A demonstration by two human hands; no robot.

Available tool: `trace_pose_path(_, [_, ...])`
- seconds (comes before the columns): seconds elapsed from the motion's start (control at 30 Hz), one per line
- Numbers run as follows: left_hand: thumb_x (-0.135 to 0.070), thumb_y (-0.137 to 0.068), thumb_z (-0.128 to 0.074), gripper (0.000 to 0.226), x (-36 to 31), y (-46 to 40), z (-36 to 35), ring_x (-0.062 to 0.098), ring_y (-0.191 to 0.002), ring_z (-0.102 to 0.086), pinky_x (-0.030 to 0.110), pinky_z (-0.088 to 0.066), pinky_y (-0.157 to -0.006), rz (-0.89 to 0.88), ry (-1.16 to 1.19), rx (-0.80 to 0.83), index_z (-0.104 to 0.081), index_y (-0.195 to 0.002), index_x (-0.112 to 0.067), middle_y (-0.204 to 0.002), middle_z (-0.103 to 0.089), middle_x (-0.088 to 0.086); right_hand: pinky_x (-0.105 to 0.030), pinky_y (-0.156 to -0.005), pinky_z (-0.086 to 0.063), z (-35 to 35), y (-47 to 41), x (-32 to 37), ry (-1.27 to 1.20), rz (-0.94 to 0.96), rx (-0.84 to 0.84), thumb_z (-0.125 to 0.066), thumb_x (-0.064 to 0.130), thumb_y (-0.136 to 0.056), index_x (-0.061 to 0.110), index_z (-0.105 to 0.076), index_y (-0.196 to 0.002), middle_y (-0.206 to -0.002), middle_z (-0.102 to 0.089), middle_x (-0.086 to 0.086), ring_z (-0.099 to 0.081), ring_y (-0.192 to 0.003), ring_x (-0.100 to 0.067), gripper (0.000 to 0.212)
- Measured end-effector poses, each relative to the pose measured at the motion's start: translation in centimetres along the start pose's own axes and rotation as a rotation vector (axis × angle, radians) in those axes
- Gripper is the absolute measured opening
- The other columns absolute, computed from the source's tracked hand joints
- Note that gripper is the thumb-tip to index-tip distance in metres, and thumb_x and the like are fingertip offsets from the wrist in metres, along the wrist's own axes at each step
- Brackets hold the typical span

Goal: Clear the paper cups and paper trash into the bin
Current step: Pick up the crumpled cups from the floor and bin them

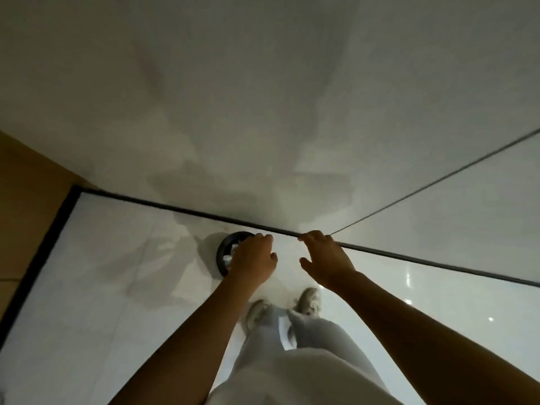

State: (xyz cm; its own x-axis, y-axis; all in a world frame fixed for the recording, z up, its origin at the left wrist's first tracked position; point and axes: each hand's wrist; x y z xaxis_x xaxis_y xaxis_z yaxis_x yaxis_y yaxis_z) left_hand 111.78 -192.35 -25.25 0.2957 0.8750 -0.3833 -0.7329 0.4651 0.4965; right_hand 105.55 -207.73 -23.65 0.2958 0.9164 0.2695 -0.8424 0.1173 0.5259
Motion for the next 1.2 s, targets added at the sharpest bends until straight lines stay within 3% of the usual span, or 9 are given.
trace_pose_path(0.3, [-0.029, -0.096, -0.045, 0.034, -21.0, 1.0, 1.0, 0.026, -0.11, -0.054, 0.035, -0.047, -0.09, -0.556, -0.338, 0.092, -0.053, -0.124, -0.011, -0.122, -0.056, 0.009, -0.036, -0.096, -0.041, 4.8, 15.4, -13.2, -0.132, -0.422, -0.287, -0.05, 0.027, -0.094, 0.021, -0.037, -0.14, -0.142, -0.04, -0.003, -0.041, -0.126, -0.026, 0.048])
trace_pose_path(0.6, [-0.029, -0.097, -0.043, 0.032, -42.2, 10.7, -11.5, 0.027, -0.108, -0.054, 0.034, -0.044, -0.088, -1.009, -0.629, 0.227, -0.054, -0.12, -0.009, -0.12, -0.056, 0.008, -0.037, -0.094, -0.043, -0.8, 35.4, -28.4, -0.322, -0.86, -0.432, -0.049, 0.028, -0.095, 0.02, -0.037, -0.139, -0.144, -0.037, -0.004, -0.043, -0.122, -0.028, 0.047])
trace_pose_path(0.77, [-0.029, -0.098, -0.041, 0.035, -51.5, 17.3, -20.4, 0.026, -0.113, -0.053, 0.035, -0.042, -0.094, -1.146, -0.713, 0.281, -0.051, -0.126, -0.011, -0.124, -0.055, 0.007, -0.038, -0.094, -0.043, -6.3, 45.9, -36.3, -0.444, -1.022, -0.43, -0.048, 0.03, -0.095, 0.021, -0.037, -0.138, -0.142, -0.038, -0.004, -0.043, -0.122, -0.028, 0.046])
trace_pose_path(1.0, [-0.029, -0.096, -0.043, 0.033, -62.6, 25.4, -31.2, 0.025, -0.105, -0.055, 0.032, -0.044, -0.086, -1.271, -0.777, 0.387, -0.054, -0.12, -0.009, -0.116, -0.058, 0.007, -0.04, -0.096, -0.043, -11.9, 58.8, -44.4, -0.605, -1.192, -0.486, -0.049, 0.028, -0.094, 0.02, -0.036, -0.139, -0.143, -0.038, -0.006, -0.042, -0.123, -0.029, 0.048])
trace_pose_path(1.2, [-0.031, -0.098, -0.042, 0.037, -71.5, 30.2, -39.4, 0.024, -0.109, -0.054, 0.032, -0.044, -0.088, -1.398, -0.903, 0.46, -0.049, -0.129, -0.013, -0.121, -0.055, 0.006, -0.039, -0.093, -0.043, -16.5, 66.8, -50.0, -0.733, -1.352, -0.547, -0.049, 0.028, -0.095, 0.019, -0.037, -0.14, -0.142, -0.039, -0.005, -0.043, -0.122, -0.028, 0.047])
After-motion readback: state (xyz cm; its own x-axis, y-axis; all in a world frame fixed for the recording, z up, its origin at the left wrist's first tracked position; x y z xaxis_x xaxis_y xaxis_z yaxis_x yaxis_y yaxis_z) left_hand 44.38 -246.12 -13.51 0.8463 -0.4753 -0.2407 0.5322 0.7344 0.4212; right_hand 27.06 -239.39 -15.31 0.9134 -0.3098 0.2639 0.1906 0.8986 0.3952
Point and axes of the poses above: each hand's wrist, its own y-axis away from the middle knuckle, its own z-axis out of the back of the hand, x = y × z
